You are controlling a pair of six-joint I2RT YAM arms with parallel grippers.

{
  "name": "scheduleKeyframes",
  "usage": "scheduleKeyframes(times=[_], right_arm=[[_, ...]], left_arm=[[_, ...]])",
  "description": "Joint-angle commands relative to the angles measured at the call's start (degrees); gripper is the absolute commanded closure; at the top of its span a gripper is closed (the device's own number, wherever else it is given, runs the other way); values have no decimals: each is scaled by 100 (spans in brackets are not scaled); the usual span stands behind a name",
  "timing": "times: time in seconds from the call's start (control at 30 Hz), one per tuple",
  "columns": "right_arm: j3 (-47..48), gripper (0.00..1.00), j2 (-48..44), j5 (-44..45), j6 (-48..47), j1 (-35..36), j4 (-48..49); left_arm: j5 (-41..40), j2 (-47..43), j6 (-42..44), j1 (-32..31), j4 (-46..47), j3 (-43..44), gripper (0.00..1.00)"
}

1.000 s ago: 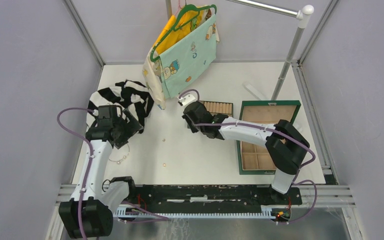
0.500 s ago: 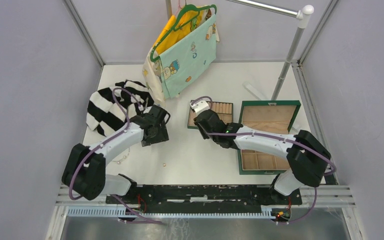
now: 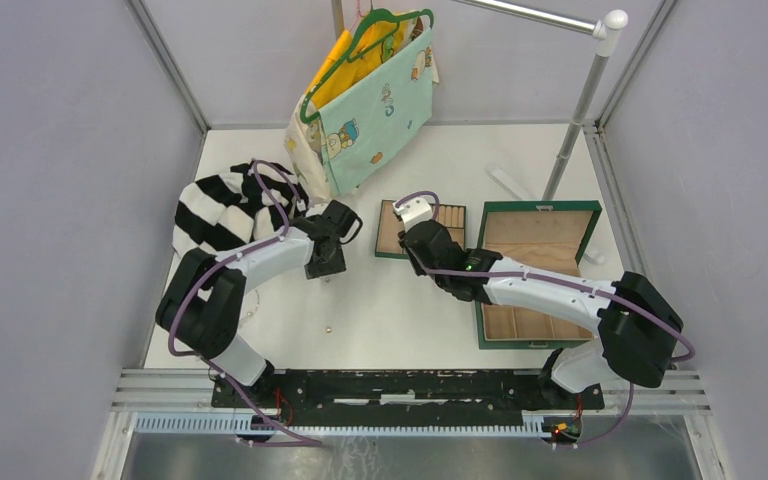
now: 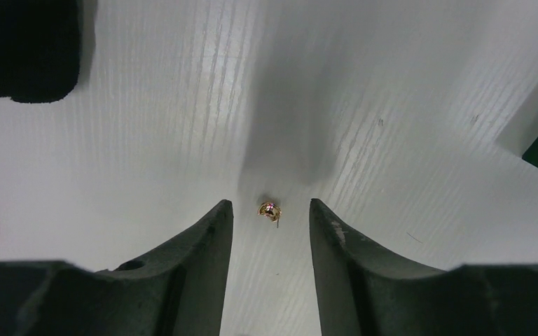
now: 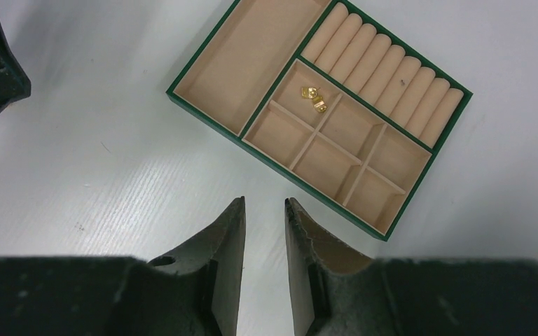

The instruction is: Organize the mixed jewelry

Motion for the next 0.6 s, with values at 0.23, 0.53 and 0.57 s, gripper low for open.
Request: scheduleKeyframes(times=[0.23,0.53,0.57], right_arm=[[18,67,-74,233,-12,1,69],[69,67,-3,199,-8,1,61],[90,68,12,197,-12,1,41]], left_arm=[[-178,71,-433,-151,96,-45,57],[-173,109,-522,-151,107,-180,70],[-169,111,-522,-150,112,-188,72]])
